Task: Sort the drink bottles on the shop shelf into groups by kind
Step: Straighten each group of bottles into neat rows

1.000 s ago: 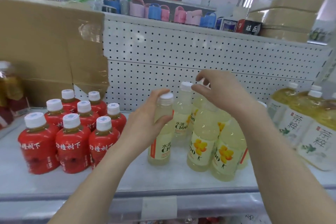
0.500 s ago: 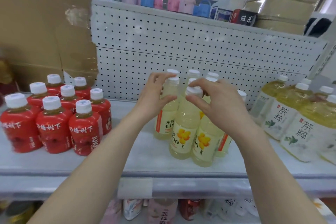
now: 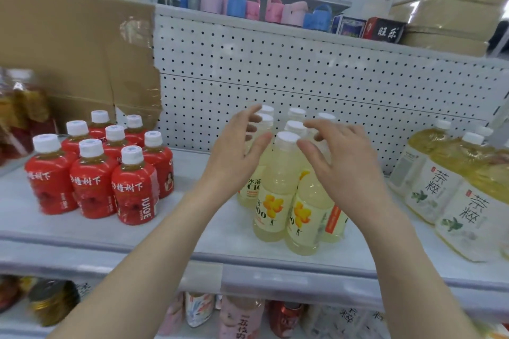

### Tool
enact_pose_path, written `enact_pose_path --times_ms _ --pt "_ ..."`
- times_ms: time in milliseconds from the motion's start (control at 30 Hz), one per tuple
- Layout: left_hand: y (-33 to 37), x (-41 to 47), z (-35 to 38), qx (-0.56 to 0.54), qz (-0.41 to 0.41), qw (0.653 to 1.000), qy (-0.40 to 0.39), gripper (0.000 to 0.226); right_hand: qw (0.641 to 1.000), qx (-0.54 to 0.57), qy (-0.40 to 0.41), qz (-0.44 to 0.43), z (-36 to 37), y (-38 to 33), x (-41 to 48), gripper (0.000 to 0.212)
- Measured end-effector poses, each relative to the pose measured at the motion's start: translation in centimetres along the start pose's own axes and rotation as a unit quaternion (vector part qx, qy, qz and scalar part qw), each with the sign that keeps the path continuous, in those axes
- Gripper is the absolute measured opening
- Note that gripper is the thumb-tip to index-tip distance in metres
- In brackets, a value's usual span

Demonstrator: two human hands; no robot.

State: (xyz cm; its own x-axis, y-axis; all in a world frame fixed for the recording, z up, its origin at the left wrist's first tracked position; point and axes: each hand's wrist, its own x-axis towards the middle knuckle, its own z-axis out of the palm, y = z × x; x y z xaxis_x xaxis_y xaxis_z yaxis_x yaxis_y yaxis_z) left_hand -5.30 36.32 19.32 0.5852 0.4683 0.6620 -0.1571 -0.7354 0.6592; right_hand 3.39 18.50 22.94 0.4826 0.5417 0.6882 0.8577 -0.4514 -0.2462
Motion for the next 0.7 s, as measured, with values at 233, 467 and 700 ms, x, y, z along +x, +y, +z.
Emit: enact_pose_path --times_ms 233,467,700 --pt "2.2 -1.5 0.7 0.028 -0.034 0.992 -0.115 0.058 0.999 -0.011 -0.021 0.037 -0.6 1.9 -1.5 0.054" --pt "1.9 -1.8 -1.1 0.132 -0.043 0.990 0.003 0.059 0.996 0.045 -0.070 0.038 -1.2 2.2 -1.2 0.049" --pt "2.0 -1.2 -0.9 0.108 -0.050 0.993 -0.016 0.058 0.997 0.050 -0.054 0.035 -1.1 2.2 -1.3 0.046"
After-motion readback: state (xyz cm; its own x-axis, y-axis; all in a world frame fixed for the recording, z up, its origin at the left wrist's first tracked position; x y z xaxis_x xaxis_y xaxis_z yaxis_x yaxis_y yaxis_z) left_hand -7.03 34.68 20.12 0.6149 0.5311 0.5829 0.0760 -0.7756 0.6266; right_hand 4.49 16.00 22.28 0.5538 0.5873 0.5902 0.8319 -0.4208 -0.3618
